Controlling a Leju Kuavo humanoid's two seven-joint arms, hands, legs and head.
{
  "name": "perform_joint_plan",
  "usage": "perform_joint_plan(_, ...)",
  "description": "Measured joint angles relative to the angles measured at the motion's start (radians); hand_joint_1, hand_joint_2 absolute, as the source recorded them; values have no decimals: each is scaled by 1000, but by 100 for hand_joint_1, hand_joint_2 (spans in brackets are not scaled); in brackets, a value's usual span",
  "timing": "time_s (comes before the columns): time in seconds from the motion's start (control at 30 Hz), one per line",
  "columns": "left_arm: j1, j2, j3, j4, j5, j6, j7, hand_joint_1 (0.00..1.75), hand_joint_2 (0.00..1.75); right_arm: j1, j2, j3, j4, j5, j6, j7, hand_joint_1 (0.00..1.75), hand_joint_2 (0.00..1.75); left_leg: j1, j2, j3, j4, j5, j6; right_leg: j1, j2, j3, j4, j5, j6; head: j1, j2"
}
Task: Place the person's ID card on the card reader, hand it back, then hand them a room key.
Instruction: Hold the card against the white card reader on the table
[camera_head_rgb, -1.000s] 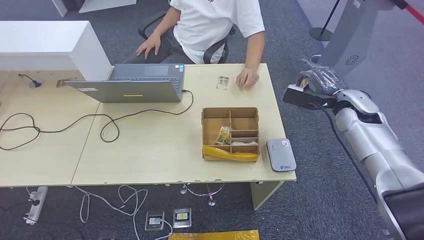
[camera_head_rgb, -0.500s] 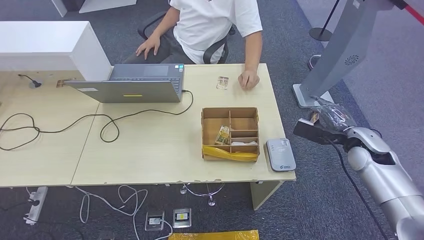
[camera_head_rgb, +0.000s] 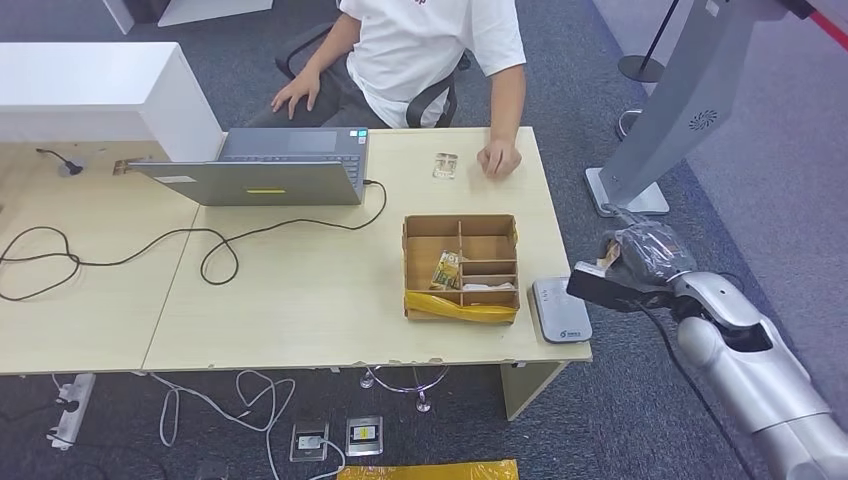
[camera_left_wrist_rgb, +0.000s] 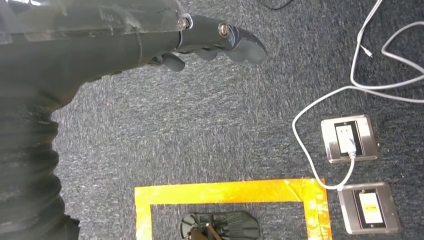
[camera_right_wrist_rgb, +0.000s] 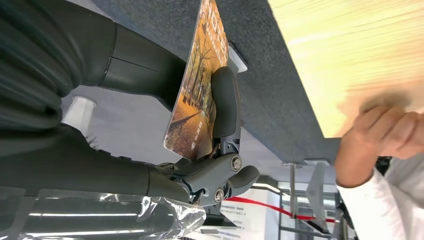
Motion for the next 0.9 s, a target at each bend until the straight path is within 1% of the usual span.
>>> perform_joint_plan(0.17, -2, -2, -1, 0, -1, -1, 1, 0, 175, -22, 43, 24, 14, 32, -10, -1, 175, 175, 0, 0, 0, 0, 0, 0, 0, 0, 0, 0, 0, 0, 0, 0)
perform_joint_plan(0.3, -2, -2, -2, 0, -7, -1, 5, 0, 175, -23, 79, 42, 37, 45, -30, 10, 175, 175, 0, 0, 0, 0, 0, 0, 0, 0, 0, 0, 0, 0, 0, 0)
perform_joint_plan(0.43, -2, -3, -2, 0, -13, -1, 8, 0, 175, -23, 105, 56, 66, 53, -45, 13, 175, 175, 0, 0, 0, 0, 0, 0, 0, 0, 0, 0, 0, 0, 0, 0)
perform_joint_plan(0.9, -2, -2, -3, 0, -21, -2, 22, 0, 175, 3, 133, 65, 134, 57, -49, 16, 175, 175, 0, 0, 0, 0, 0, 0, 0, 0, 0, 0, 0, 0, 0, 0)
